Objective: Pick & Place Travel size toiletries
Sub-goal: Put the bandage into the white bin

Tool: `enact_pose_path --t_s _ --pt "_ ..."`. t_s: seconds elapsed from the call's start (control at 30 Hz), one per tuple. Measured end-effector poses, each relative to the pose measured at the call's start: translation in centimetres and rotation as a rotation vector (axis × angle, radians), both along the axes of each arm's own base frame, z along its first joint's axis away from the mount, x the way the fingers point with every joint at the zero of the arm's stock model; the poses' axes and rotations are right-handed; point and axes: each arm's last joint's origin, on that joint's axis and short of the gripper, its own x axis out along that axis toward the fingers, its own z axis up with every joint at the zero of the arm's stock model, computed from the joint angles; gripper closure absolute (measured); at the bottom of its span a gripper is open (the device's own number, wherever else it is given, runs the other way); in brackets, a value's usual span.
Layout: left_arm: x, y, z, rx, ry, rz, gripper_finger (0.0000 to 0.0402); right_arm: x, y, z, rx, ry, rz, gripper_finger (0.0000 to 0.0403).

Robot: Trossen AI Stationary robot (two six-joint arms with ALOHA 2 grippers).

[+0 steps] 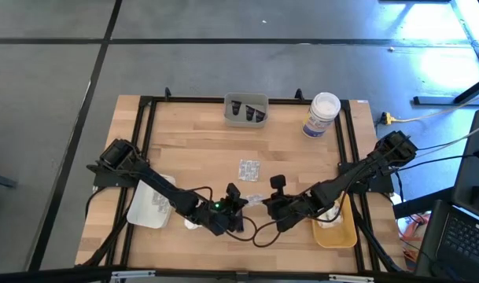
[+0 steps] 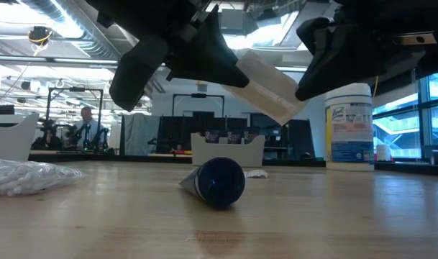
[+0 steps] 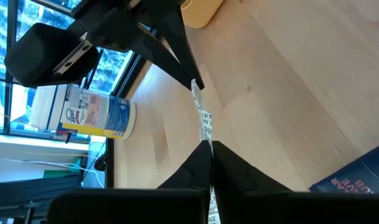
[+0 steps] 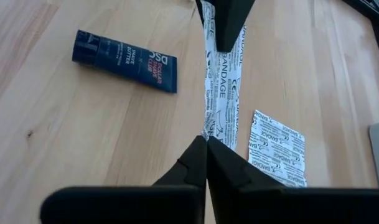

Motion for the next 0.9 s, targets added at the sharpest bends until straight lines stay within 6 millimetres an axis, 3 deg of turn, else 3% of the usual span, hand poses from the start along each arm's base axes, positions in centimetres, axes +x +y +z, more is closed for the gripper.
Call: enact_pose_path --t_s 0.2,0.47,0.67,0.9 --pt "0.0 0.0 0.0 0.004 0.0 0.005 0.0398 -0.1 -0.1 -0.1 0.005 0.01 -0.026 0.0338" --pt "-1.7 -0.2 1.0 0.098 0.019 0.097 0.0399 -1.4 -0.9 0.1 0.075 0.069 -0.168 0.0221" --pt "-4.9 -0.6 4.3 -0.025 0.009 0.115 0.0399 -2.6 -1.8 1.5 0.143 0.081 -0.28 0.0164" --pt "-10.2 -0.5 8.5 -0.279 -0.002 0.158 0.0399 -3.7 -2.5 3.4 0.178 0.032 -0.317 0.0166"
